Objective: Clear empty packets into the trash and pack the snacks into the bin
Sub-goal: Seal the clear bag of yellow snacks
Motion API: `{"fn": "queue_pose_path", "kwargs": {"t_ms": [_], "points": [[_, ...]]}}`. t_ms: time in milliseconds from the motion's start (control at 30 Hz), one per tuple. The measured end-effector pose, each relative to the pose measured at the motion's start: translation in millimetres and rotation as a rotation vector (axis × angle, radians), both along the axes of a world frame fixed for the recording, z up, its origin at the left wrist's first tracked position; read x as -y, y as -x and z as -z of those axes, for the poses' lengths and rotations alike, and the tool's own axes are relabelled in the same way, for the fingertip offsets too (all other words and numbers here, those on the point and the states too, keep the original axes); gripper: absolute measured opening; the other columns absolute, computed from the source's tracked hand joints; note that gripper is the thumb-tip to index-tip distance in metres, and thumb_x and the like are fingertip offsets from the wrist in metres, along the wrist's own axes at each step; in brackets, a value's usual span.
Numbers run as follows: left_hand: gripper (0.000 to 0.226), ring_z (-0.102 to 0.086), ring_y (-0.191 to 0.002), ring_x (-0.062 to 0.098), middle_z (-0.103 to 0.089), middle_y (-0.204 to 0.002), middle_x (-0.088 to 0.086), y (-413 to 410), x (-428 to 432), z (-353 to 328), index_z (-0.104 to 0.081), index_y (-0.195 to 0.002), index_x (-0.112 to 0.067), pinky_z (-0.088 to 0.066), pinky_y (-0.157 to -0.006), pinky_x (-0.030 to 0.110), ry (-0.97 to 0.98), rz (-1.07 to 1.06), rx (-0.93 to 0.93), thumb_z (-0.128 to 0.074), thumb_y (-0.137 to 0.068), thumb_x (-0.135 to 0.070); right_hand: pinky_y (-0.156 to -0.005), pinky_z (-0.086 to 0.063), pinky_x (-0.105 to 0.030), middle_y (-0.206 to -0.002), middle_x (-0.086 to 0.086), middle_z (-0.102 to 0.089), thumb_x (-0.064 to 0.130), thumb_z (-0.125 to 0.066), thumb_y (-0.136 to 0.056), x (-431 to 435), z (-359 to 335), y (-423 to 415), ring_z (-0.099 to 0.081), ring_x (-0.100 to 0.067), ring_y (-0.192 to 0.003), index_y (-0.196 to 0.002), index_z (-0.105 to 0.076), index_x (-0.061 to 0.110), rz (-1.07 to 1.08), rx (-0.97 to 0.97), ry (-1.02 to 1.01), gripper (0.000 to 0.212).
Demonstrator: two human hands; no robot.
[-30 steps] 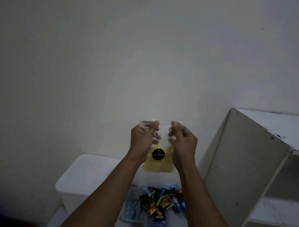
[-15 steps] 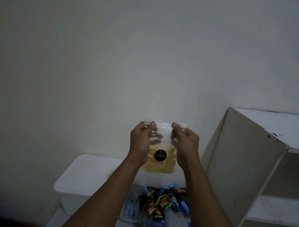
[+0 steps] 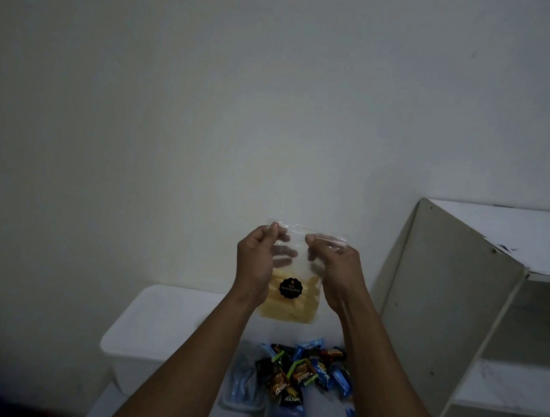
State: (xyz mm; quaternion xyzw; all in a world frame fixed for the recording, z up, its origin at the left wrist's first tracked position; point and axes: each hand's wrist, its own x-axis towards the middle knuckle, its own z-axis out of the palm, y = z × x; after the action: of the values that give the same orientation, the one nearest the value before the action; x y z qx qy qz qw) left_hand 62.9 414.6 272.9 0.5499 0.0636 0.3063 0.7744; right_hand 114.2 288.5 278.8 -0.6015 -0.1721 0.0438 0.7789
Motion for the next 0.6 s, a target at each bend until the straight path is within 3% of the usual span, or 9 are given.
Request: {"fn": "queue_pose_path", "kwargs": {"t_ms": [133, 300, 400, 600], "points": [[0.027, -0.068, -0.063, 0.02, -0.068, -0.082, 0.004, -1, 4, -1, -0.066, -0.086, -0.01, -0.056, -0.062, 0.033, -0.014, -0.035, -0.009, -0.05, -0.103, -0.023, -0.063, -0.044, -0.031, -0.066, -0.002, -0.061, 0.018, -0.074, -0.085, -7, 2, 4, -0.055, -0.014, -0.064, -0.07, -0.069, 0.012, 0.073, 0.0, -0.032, 0.018], [0.011, -0.068, -0.068, 0.018, -0.071, -0.085, 0.009, 1, 0, -2, -0.071, -0.09, -0.009, -0.058, -0.067, 0.036, -0.108, 0.067, -0.053, -0.07, -0.091, -0.02, -0.056, -0.044, -0.024, -0.064, 0.002, -0.063, 0.021, -0.076, -0.084, -6, 2, 4, -0.056, -0.012, -0.063, -0.084, -0.077, 0.008, 0.059, 0.027, 0.023, 0.013], [0.009, -0.067, -0.066, 0.016, -0.07, -0.079, 0.006, -1, 2, -1, -0.072, -0.088, -0.01, -0.057, -0.065, 0.035, -0.101, 0.045, -0.075, -0.07, -0.091, -0.019, -0.052, -0.045, -0.018, -0.062, 0.003, -0.063, 0.015, -0.076, -0.084, -11, 4, 6, -0.056, -0.007, -0.059, -0.084, -0.077, 0.005, 0.071, 0.009, -0.013, 0.01], [0.017, -0.067, -0.063, 0.013, -0.069, -0.077, 0.003, -6, 13, -2, -0.07, -0.096, -0.003, -0.057, -0.062, 0.03, -0.093, -0.067, -0.069, -0.067, -0.093, -0.019, -0.063, -0.046, -0.024, -0.066, 0.003, -0.066, 0.012, -0.076, -0.083, -21, 6, 5, -0.057, -0.008, -0.065, -0.083, -0.078, 0.007, 0.184, -0.086, -0.107, 0.006]]}}
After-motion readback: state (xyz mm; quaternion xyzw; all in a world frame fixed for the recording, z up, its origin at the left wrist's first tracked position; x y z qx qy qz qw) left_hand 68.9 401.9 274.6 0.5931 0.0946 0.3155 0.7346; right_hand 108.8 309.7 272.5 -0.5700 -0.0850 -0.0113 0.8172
